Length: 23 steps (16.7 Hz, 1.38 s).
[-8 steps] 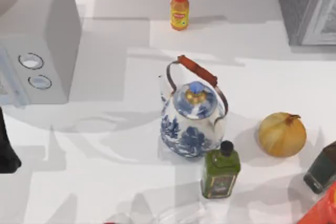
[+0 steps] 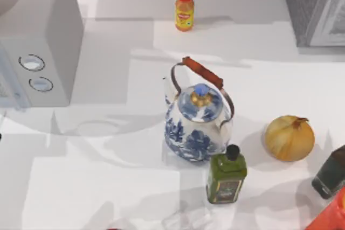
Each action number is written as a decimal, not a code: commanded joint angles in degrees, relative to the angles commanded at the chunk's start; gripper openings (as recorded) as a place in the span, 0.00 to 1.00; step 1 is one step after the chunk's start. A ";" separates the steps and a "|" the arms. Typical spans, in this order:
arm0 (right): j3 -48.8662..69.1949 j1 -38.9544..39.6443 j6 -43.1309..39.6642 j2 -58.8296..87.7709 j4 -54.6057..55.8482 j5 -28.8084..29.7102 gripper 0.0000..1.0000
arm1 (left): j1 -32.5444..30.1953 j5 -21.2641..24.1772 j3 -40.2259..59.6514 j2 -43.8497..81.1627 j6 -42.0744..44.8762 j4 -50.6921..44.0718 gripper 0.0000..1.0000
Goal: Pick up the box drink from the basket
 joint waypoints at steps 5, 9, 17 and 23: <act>0.00 0.00 0.00 0.00 0.00 0.00 1.00 | 8.17 8.54 16.20 26.67 0.35 8.53 1.00; 0.00 0.00 0.00 0.00 0.00 0.00 1.00 | 14.25 14.98 28.39 48.63 0.60 14.97 1.00; 0.00 0.00 0.00 0.00 0.00 0.00 1.00 | 19.68 20.81 39.22 64.83 0.89 20.78 1.00; 0.00 0.00 0.00 0.00 0.00 0.00 1.00 | 19.15 20.32 40.18 65.55 0.89 20.74 1.00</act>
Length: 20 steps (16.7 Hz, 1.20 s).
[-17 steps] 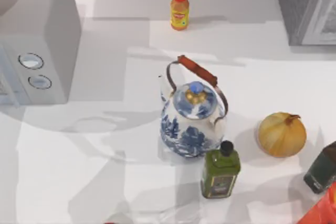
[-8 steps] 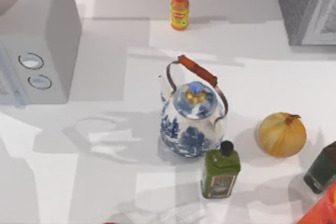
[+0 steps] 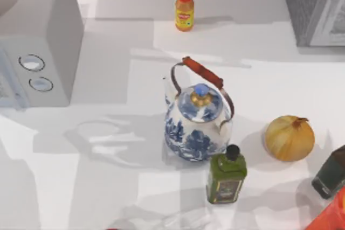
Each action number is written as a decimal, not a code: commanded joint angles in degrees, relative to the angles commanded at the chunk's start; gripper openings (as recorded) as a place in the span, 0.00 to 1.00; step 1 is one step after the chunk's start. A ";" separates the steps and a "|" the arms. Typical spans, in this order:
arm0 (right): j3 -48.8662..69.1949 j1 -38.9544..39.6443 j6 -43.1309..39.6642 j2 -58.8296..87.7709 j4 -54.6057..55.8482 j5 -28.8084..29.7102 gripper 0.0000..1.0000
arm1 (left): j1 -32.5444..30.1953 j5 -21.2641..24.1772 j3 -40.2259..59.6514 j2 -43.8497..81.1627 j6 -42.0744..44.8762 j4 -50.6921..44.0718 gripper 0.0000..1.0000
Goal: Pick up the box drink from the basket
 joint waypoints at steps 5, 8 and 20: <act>0.00 0.00 0.00 0.00 0.00 0.00 1.00 | -1.79 -1.74 4.32 5.39 -0.02 0.88 1.00; 0.00 0.00 0.00 0.00 0.00 0.00 1.00 | -2.95 -2.84 6.86 8.39 -0.04 1.40 1.00; 0.00 0.00 0.00 0.00 0.00 0.00 1.00 | -3.44 -3.32 7.88 9.61 -0.04 1.60 0.55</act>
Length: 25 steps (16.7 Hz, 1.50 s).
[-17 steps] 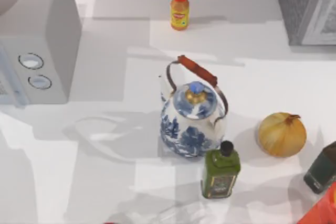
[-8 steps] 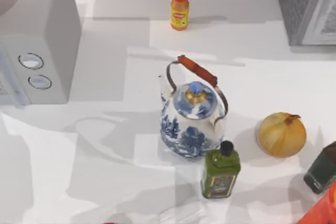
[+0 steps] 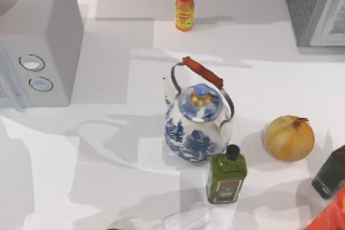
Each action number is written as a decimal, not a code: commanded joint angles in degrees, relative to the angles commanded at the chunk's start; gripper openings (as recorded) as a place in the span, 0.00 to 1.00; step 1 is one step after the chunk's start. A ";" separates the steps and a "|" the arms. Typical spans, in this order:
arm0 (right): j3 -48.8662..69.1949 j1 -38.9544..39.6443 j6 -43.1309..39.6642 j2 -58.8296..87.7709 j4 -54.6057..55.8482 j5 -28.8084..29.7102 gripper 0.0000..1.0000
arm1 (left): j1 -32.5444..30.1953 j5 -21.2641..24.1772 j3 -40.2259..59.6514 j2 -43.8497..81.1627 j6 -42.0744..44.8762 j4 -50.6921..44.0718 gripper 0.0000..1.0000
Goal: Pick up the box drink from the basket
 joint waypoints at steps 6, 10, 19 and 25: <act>0.00 0.00 0.00 0.00 0.00 0.00 1.00 | 0.00 0.00 0.00 0.00 0.00 0.00 0.10; 0.00 0.00 0.00 0.00 0.00 0.00 1.00 | 0.00 0.00 0.00 0.00 0.00 0.00 0.00; 0.00 0.00 0.00 0.00 0.00 0.00 1.00 | 0.18 0.59 2.69 -1.18 0.94 -2.29 0.00; 0.00 0.00 0.00 0.00 0.00 0.00 1.00 | -0.19 1.85 17.05 -2.54 3.73 -14.14 0.00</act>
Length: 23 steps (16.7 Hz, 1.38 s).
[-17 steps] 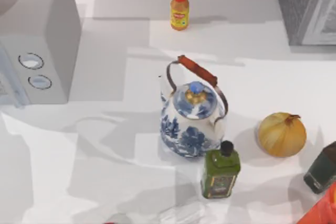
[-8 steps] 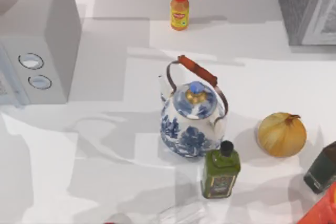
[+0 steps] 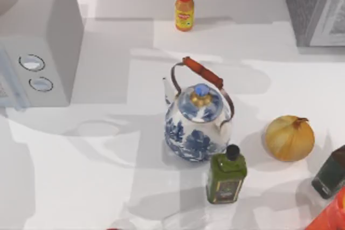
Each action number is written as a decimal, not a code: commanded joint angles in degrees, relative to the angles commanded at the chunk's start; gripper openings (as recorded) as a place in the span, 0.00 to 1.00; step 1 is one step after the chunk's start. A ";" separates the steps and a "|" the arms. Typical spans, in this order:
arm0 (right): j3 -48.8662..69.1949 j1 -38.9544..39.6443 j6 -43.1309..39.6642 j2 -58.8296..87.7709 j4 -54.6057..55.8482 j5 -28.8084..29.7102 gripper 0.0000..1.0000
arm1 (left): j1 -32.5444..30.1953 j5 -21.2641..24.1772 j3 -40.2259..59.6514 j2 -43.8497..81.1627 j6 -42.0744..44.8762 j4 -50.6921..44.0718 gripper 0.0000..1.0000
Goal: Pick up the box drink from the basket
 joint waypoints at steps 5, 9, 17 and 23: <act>0.00 0.00 0.00 0.00 0.00 0.00 1.00 | -0.66 -0.17 12.02 0.03 0.00 -10.88 0.00; 0.00 0.00 0.00 0.00 0.00 0.00 1.00 | -0.31 -1.51 18.45 1.96 -2.25 -18.42 0.00; 0.00 0.00 0.00 0.00 0.00 0.00 1.00 | -0.25 -2.29 19.16 3.02 -3.49 -20.51 0.00; 0.00 0.00 0.00 0.00 0.00 0.00 1.00 | -3.08 -5.57 6.34 -8.90 -3.76 -19.86 0.00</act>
